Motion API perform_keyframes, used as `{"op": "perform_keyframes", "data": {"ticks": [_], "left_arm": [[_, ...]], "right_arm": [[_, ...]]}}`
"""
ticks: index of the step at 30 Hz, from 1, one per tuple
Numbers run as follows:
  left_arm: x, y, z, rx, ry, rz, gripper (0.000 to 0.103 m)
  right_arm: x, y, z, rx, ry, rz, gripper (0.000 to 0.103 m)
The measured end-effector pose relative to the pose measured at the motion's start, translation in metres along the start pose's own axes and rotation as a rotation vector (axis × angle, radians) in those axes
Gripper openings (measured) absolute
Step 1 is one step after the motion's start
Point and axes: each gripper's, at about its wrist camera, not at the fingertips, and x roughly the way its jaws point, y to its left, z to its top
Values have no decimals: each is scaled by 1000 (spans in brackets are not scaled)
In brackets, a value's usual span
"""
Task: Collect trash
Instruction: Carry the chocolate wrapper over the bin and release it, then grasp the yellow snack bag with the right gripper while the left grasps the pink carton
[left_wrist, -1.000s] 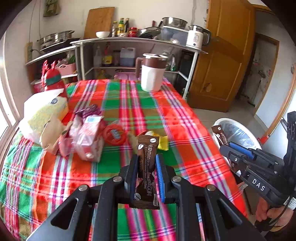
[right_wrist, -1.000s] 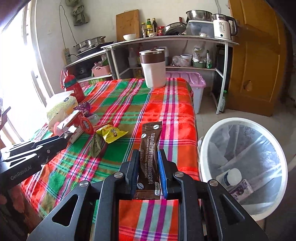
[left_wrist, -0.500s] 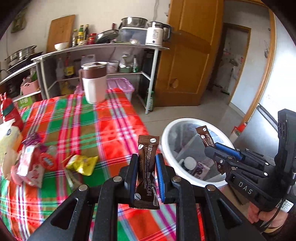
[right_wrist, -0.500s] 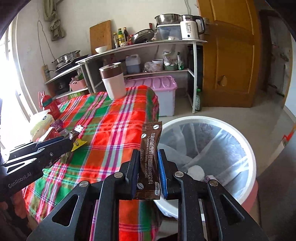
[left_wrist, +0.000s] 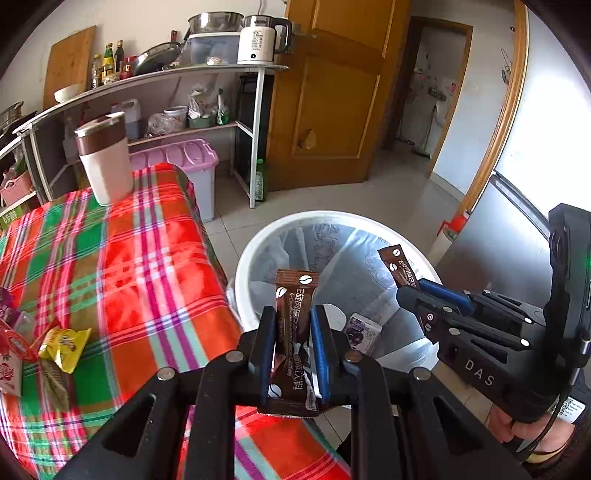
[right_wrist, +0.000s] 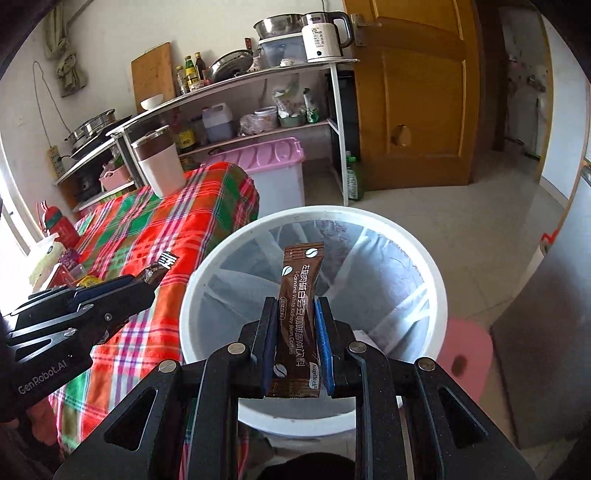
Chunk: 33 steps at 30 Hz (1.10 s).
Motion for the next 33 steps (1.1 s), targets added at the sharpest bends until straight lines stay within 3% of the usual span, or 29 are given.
{"op": "perform_keyframes", "data": {"ticks": [10, 15, 19, 22, 33], "left_arm": [[24, -15, 0, 19, 49, -21, 21], [26, -14, 0, 5, 55, -23, 40], [24, -13, 0, 2, 50, -27, 42], [18, -12, -1, 2, 40, -24, 49], [-13, 10, -10, -31, -3, 22, 53]], "right_arm": [[23, -28, -7, 56, 67, -32, 22], [28, -33, -10, 76, 83, -41, 23], [27, -33, -10, 78, 79, -39, 30], [24, -30, -9, 80, 70, -36, 30], [-2, -8, -4, 61, 10, -12, 30]]}}
